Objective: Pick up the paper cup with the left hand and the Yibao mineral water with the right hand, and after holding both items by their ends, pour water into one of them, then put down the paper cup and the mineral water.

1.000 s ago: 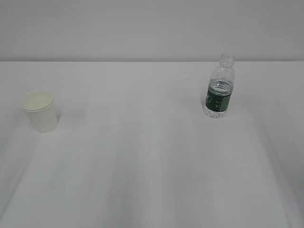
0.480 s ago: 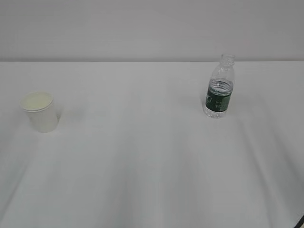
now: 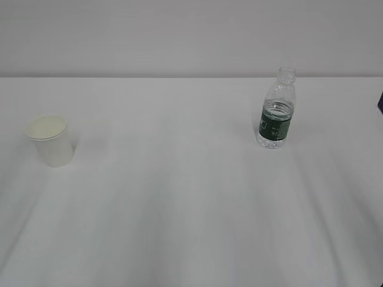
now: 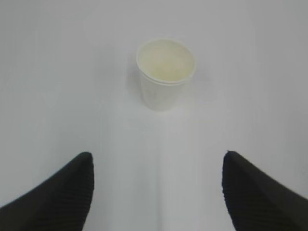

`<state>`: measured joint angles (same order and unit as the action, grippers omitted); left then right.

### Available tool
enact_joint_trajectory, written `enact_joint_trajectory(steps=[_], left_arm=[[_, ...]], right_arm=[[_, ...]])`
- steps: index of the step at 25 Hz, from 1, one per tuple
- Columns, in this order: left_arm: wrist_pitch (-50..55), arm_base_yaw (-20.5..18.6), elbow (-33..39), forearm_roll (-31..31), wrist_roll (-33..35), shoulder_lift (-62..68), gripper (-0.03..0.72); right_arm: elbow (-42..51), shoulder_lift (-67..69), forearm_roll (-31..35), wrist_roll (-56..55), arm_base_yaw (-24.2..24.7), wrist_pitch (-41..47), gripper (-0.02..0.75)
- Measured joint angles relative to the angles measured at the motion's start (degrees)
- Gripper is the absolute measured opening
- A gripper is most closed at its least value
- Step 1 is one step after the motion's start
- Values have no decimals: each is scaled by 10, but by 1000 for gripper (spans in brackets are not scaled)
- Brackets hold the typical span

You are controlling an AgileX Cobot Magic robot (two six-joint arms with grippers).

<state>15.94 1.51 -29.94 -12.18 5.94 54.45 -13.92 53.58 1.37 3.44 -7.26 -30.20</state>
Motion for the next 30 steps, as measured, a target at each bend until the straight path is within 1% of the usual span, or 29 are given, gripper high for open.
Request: enact_joint_trajectory(steps=[4, 6, 8, 11, 13, 14, 18, 24, 30], left_arm=[[-71, 2, 19, 0, 9, 21, 593], [-122, 19, 48, 0, 11, 27, 593], [-180, 59, 81, 0, 11, 29, 593], [-280, 133, 128, -4, 11, 30, 593], [-320, 164, 153, -8, 11, 33, 593], [-336, 174, 161, -9, 11, 38, 593], [-397, 181, 186, -13, 12, 69, 593], [-456, 182, 187, -13, 12, 154, 593], [-569, 182, 187, -20, 12, 253, 593]], right_arm=[[1, 48, -3, -15, 0, -20, 592], [1, 61, -6, -17, 0, -30, 592], [1, 70, -7, -17, 0, -36, 592], [1, 72, -8, -18, 0, -45, 592], [1, 72, -8, -18, 0, -50, 592], [1, 72, -8, -18, 0, -50, 592], [1, 72, -14, -20, 0, -50, 592], [1, 76, -27, -24, 0, -53, 592], [1, 129, -52, -46, 0, -68, 592]])
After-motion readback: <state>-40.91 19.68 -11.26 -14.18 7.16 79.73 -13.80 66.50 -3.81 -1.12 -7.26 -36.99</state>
